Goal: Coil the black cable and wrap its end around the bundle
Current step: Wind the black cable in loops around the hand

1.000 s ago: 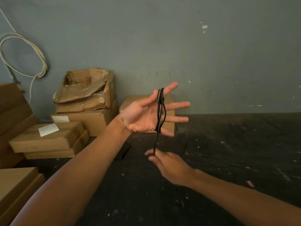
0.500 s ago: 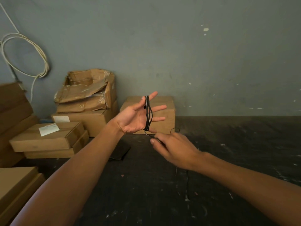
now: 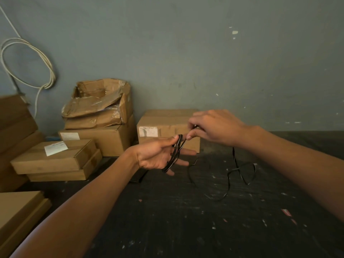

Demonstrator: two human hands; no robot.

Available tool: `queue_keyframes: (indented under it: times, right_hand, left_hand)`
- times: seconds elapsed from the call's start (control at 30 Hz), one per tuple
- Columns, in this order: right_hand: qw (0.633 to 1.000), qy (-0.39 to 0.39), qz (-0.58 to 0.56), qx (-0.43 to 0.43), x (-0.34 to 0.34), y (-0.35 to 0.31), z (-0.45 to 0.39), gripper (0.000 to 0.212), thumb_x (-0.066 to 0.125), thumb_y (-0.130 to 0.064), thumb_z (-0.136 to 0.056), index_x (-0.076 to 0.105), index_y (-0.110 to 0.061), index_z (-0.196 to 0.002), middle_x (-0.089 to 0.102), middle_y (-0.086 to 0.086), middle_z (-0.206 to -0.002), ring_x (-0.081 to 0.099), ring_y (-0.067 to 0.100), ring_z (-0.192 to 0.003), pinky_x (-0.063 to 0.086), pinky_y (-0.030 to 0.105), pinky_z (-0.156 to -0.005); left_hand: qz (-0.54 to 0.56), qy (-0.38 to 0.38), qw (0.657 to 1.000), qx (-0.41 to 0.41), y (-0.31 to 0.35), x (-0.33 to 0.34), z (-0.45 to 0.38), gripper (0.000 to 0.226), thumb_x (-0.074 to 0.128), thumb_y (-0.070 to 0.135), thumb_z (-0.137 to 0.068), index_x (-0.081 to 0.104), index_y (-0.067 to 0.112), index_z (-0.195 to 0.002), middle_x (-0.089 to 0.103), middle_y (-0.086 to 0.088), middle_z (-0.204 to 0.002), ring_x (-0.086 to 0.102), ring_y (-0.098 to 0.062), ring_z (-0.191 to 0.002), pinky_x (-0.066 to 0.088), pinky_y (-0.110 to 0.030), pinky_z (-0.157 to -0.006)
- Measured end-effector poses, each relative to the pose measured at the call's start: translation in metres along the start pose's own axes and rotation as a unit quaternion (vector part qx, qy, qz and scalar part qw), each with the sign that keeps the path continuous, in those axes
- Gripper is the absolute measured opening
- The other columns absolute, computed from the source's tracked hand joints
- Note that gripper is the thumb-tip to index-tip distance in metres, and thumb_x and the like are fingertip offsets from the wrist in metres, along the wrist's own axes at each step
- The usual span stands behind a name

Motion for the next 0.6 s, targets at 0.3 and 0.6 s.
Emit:
queue_keyframes:
  times: [0.3,0.6]
  right_hand:
    - [0.999,0.017,-0.051,0.003,0.002,0.014,-0.007,0.018,0.056,-0.039,-0.093,0.065,-0.025,-0.098,0.058,-0.014,-0.092,0.056,0.012,-0.086,0.045,0.034,-0.069]
    - [0.959,0.028,-0.278,0.042,0.042,0.036,0.007,0.021,0.05,-0.017,-0.099,0.069,-0.014,-0.107,0.069,-0.007,-0.101,0.063,0.003,-0.095,0.051,0.031,-0.087]
  left_hand:
    - [-0.03,-0.093,0.995,-0.034,0.001,0.027,0.008,0.054,0.037,0.056,-0.093,0.028,0.053,-0.146,0.04,-0.006,-0.155,0.034,-0.038,-0.142,0.013,-0.079,-0.106]
    - [0.046,-0.239,0.97,0.019,0.023,0.066,0.025,0.055,0.033,0.045,-0.098,0.021,0.042,-0.153,0.027,-0.017,-0.159,0.02,-0.046,-0.146,0.025,-0.068,-0.103]
Point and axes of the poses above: each hand's wrist, its own z-axis away from the middle knuckle, its own x-axis out of the palm, y = z × x, the point moved 9 cm from there along -z, towards the middle knuckle
